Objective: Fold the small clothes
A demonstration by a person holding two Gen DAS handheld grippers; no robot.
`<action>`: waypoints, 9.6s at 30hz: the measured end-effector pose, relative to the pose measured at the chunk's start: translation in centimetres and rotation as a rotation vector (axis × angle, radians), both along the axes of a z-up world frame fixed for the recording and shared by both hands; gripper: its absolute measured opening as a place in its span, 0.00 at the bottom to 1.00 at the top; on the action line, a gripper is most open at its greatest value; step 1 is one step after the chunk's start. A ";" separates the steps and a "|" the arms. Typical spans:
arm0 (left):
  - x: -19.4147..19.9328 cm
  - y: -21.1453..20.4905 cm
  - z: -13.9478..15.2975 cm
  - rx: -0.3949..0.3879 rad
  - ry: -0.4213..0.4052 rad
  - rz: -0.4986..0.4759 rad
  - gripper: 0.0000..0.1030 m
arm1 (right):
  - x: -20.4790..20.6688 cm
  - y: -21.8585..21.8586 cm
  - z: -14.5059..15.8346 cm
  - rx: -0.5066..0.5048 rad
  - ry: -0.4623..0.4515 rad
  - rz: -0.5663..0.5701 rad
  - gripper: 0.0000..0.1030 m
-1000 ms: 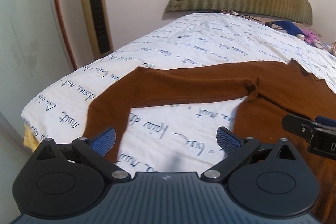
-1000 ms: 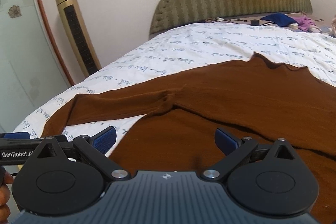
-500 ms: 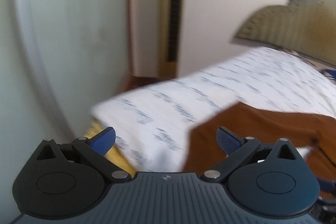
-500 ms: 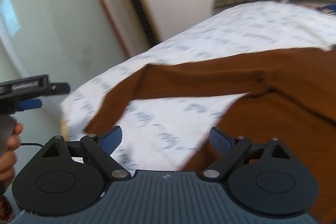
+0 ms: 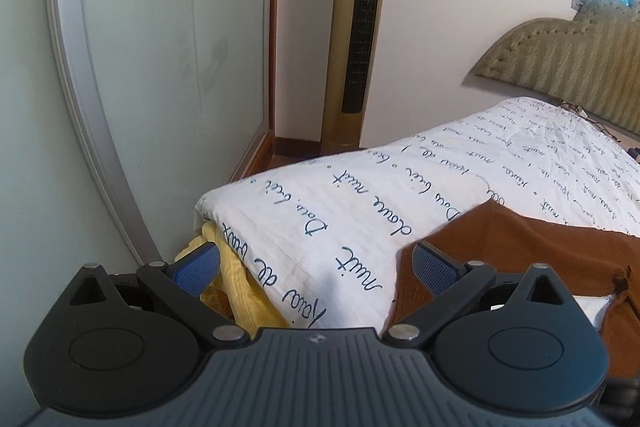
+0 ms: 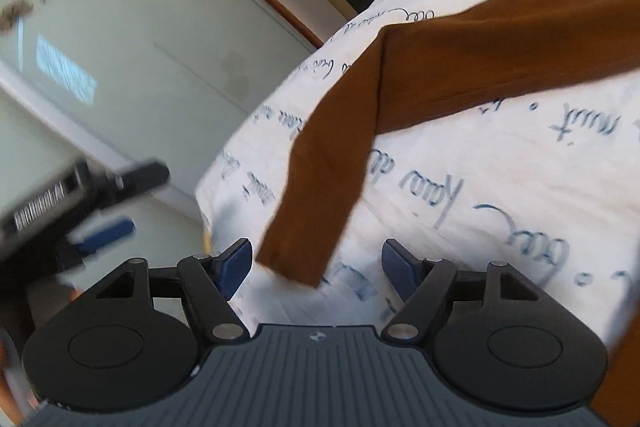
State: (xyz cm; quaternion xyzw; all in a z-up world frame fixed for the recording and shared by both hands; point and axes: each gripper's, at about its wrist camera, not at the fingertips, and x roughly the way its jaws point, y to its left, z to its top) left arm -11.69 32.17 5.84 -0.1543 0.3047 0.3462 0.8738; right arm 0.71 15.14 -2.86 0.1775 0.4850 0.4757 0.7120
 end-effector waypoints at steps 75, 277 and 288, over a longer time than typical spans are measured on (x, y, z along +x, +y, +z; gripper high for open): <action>15.9 -21.2 -3.3 0.021 0.147 -0.551 1.00 | 10.7 -33.2 9.2 -0.210 -0.404 -0.764 0.10; 4.4 -26.2 -5.7 0.090 0.243 -0.805 1.00 | -19.5 -40.8 4.0 -0.366 -0.249 -0.749 0.98; 3.8 -25.8 -5.6 0.092 0.247 -0.798 1.00 | -19.6 -40.8 3.6 -0.390 -0.252 -0.726 0.97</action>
